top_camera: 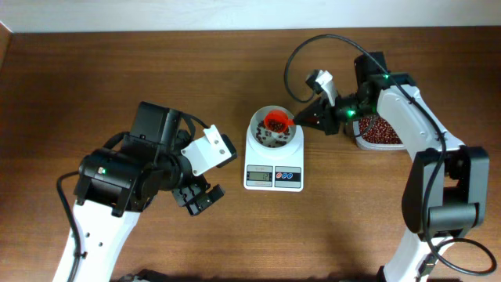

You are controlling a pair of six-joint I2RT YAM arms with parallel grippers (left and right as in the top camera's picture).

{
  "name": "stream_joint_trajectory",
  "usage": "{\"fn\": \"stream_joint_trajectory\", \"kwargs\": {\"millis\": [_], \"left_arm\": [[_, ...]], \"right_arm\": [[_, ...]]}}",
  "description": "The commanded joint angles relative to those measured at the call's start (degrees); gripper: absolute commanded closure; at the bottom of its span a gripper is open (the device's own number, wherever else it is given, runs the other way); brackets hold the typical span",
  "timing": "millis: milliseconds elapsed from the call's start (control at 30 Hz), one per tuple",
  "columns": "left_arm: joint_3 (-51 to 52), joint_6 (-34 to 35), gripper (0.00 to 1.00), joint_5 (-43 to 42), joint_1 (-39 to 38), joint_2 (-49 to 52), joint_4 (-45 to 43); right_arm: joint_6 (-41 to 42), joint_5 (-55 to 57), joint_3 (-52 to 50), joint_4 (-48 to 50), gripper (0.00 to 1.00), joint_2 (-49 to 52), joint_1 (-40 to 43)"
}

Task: Scoop and weigh 50g on scale
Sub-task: 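Tip the scoop with the right gripper to pour beans into the bowl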

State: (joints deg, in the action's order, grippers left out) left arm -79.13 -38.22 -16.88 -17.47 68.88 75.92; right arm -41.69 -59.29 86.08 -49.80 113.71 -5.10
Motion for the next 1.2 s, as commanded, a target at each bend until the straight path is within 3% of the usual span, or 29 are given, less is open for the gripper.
{"fn": "stream_joint_trajectory", "kwargs": {"millis": [0, 67, 133, 200, 233, 333, 400, 467, 567, 633, 700, 767, 833, 900, 967, 1167], "left_arm": [[-1.01, -0.87, 0.01, 0.17, 0.39, 0.00, 0.04], [-1.01, -0.87, 0.01, 0.17, 0.39, 0.00, 0.04], [-1.01, -0.87, 0.01, 0.17, 0.39, 0.00, 0.04], [-1.01, -0.87, 0.01, 0.17, 0.39, 0.00, 0.04], [-1.01, -0.87, 0.01, 0.17, 0.39, 0.00, 0.04], [-1.01, -0.87, 0.01, 0.17, 0.39, 0.00, 0.04], [-1.01, -0.87, 0.01, 0.17, 0.39, 0.00, 0.04], [-1.01, -0.87, 0.01, 0.17, 0.39, 0.00, 0.04], [-1.01, -0.87, 0.01, 0.17, 0.39, 0.00, 0.04], [-1.01, -0.87, 0.01, 0.17, 0.39, 0.00, 0.04], [-1.01, -0.87, 0.01, 0.17, 0.39, 0.00, 0.04], [-1.01, -0.85, 0.01, 0.17, 0.39, 0.00, 0.04], [-1.01, -0.87, 0.01, 0.17, 0.39, 0.00, 0.04], [-1.01, -0.87, 0.01, 0.17, 0.39, 0.00, 0.04], [-1.01, -0.85, 0.01, 0.17, 0.39, 0.00, 0.04], [-1.01, -0.87, 0.01, 0.17, 0.39, 0.00, 0.04]], "right_arm": [[1.49, 2.32, 1.27, -2.25, 0.96, -1.14, -1.25], [-1.92, 4.81, 1.27, -1.22, 0.96, -1.92, -1.53], [3.93, 2.71, 1.51, -0.57, 0.96, -2.43, -1.70], [1.05, 3.28, 1.53, -0.04, 0.96, -3.23, -2.47], [4.04, 7.98, 1.70, 2.14, 0.96, -3.26, -2.73], [5.55, 7.02, 2.86, -0.63, 0.96, -5.35, -3.54], [6.82, 15.43, 2.86, 1.18, 0.96, -5.53, -4.20], [9.11, 13.11, 3.23, -2.43, 0.96, -6.93, -4.55], [9.86, 19.69, 3.30, 0.39, 0.96, -7.54, -5.79], [10.21, 16.57, 3.82, -2.43, 0.96, -9.11, -6.71], [10.73, 25.64, 3.85, 1.29, 0.96, -9.09, -8.20], [10.86, 23.78, 4.61, -1.90, 0.96, -10.16, -9.62], [10.54, 30.86, 4.59, 0.85, 0.96, -10.25, -10.95], [11.08, 28.98, 4.94, -2.19, 0.96, -11.28, -11.91], [11.19, 34.62, 4.94, -0.52, 0.96, -11.13, -12.52], [13.44, 34.25, 5.38, -2.21, 0.96, -13.16, -13.03]]}}
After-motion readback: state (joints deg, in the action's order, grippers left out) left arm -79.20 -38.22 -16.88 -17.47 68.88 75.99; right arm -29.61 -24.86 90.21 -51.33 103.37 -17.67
